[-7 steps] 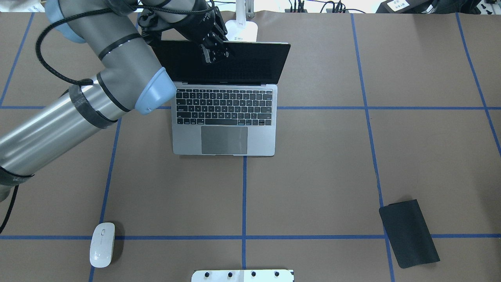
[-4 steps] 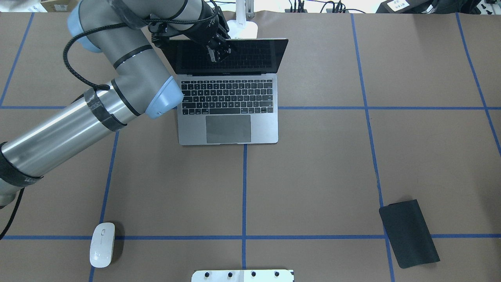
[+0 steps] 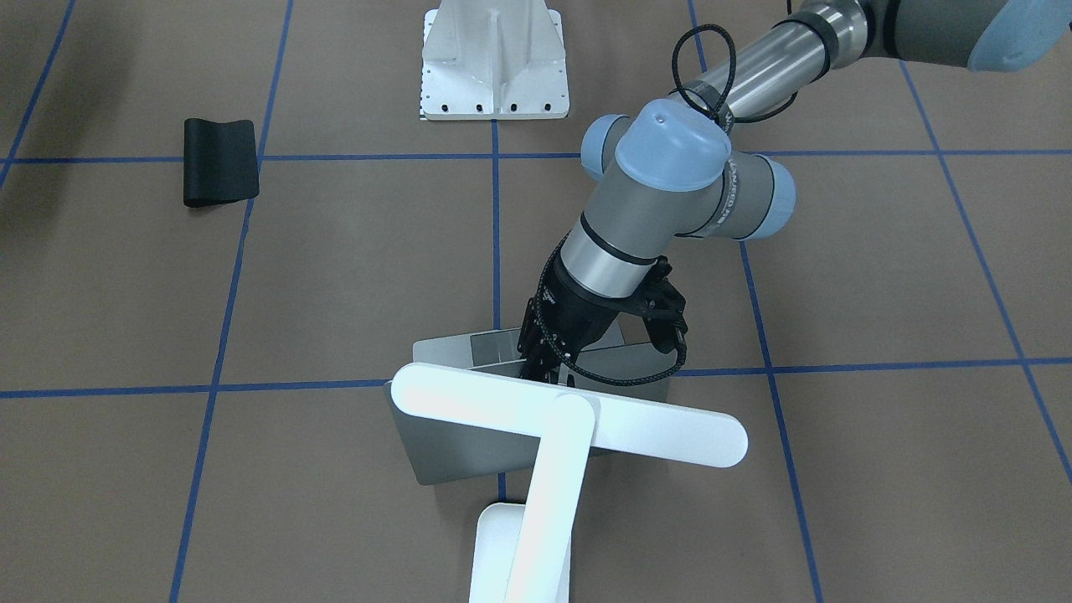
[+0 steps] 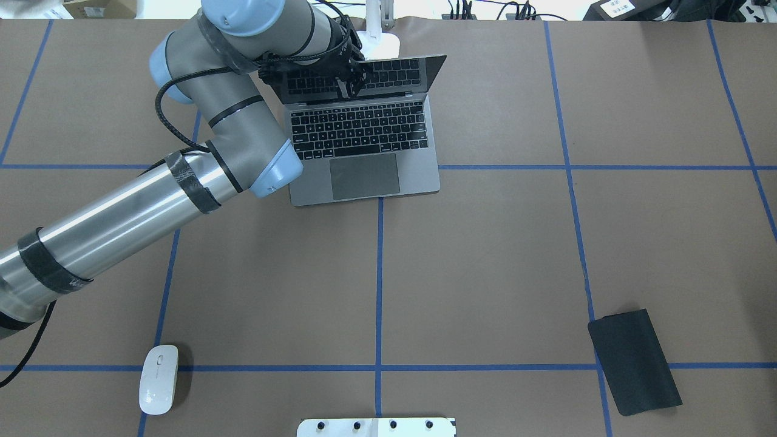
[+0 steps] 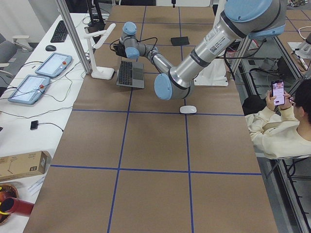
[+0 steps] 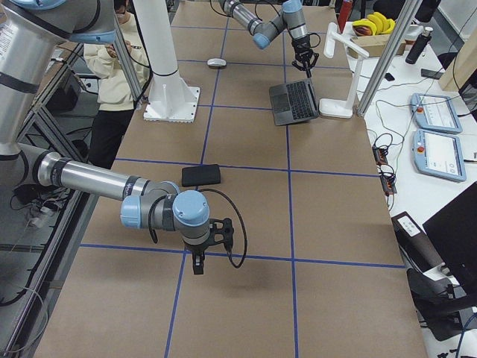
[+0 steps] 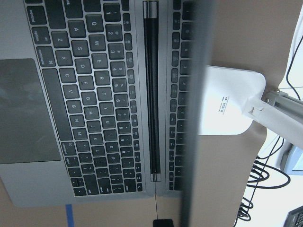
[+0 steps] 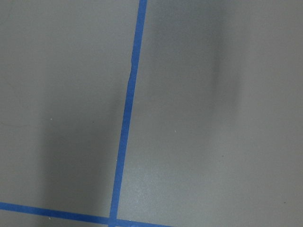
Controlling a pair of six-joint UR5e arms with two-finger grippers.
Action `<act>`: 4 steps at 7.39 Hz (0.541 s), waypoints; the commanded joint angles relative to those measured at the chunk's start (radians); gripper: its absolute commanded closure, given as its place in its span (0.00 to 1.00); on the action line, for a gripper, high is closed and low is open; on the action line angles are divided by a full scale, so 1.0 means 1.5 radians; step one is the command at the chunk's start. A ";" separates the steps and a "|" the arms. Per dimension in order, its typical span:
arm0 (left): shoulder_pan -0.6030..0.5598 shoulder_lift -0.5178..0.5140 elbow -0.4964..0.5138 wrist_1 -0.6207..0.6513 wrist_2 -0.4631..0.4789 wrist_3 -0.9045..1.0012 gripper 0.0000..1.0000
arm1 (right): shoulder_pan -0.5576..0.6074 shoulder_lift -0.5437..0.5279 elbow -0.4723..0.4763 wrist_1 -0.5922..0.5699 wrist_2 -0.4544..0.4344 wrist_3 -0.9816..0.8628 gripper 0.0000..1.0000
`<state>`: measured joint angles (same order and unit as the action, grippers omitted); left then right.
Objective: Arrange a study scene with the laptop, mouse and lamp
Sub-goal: 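Lower the laptop in front of the lamp and push its lid open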
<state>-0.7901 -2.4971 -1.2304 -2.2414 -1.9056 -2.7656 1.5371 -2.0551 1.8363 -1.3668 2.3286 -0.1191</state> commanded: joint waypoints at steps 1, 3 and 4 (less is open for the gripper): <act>0.002 0.000 0.021 -0.015 0.005 0.080 1.00 | 0.000 0.000 -0.002 0.000 0.000 0.000 0.00; 0.007 -0.001 0.026 -0.021 0.006 0.148 1.00 | 0.000 0.000 -0.004 0.000 0.002 0.000 0.00; 0.011 0.001 0.029 -0.029 0.006 0.150 1.00 | 0.000 0.001 -0.005 0.000 0.002 0.001 0.00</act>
<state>-0.7803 -2.4980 -1.1928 -2.2737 -1.8966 -2.5659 1.5371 -2.0555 1.8305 -1.3668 2.3309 -0.1194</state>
